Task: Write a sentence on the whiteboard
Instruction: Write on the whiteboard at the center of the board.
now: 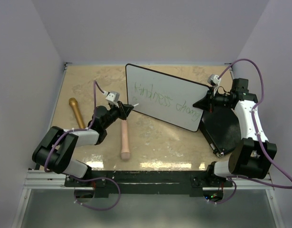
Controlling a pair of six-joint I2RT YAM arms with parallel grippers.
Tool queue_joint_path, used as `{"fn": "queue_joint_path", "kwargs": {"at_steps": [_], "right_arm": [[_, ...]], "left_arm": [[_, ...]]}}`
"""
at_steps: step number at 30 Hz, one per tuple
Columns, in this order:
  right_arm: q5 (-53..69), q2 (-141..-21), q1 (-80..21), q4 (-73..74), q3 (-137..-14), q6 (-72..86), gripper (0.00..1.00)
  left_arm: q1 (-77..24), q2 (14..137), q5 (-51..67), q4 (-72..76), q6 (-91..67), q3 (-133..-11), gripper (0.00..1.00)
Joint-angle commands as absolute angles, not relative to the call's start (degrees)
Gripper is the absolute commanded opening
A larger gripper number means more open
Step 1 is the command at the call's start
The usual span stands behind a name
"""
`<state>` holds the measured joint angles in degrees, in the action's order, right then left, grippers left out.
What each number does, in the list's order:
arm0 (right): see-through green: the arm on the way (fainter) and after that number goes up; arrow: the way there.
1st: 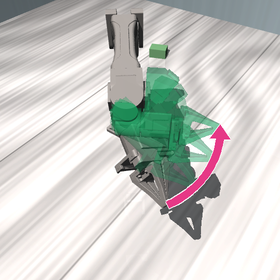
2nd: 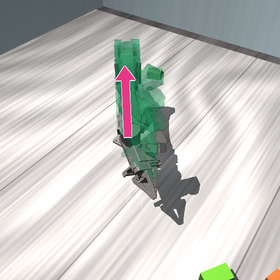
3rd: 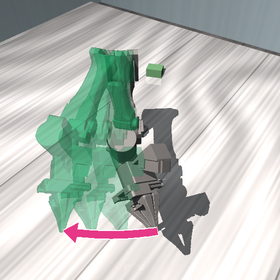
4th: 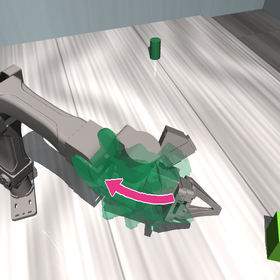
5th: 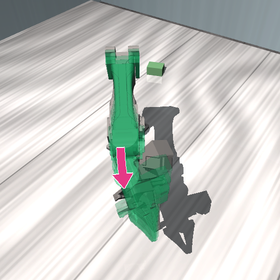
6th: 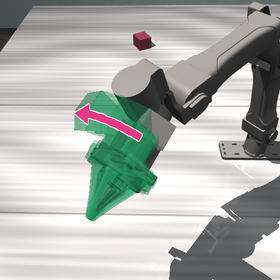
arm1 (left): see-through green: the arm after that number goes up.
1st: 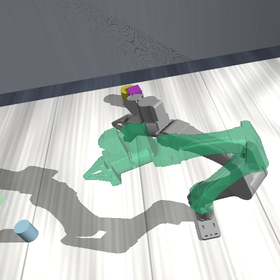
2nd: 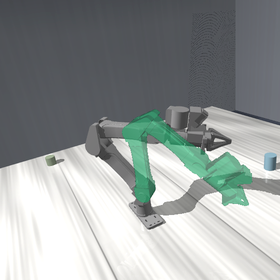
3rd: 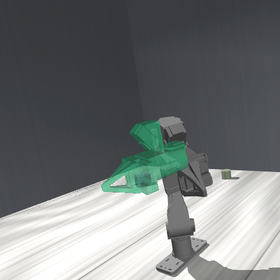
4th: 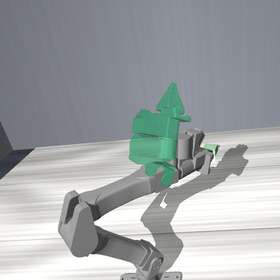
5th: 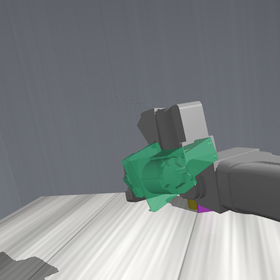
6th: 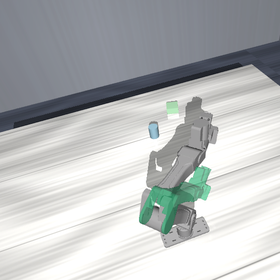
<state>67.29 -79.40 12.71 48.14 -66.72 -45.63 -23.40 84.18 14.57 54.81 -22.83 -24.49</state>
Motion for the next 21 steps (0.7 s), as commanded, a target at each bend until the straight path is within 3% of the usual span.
{"fn": "queue_joint_path", "kwargs": {"at_steps": [1,21], "right_arm": [[63.6,-79.5,12.2,48.0,-66.6,-47.3,0.0],[63.7,-79.6,12.2,48.0,-66.7,-47.5,0.0]], "left_arm": [[-23.7,83.1,15.0,59.0,-20.7,-24.1,0.0],[-25.4,88.5,15.5,58.7,-15.8,-30.0,0.0]]}}
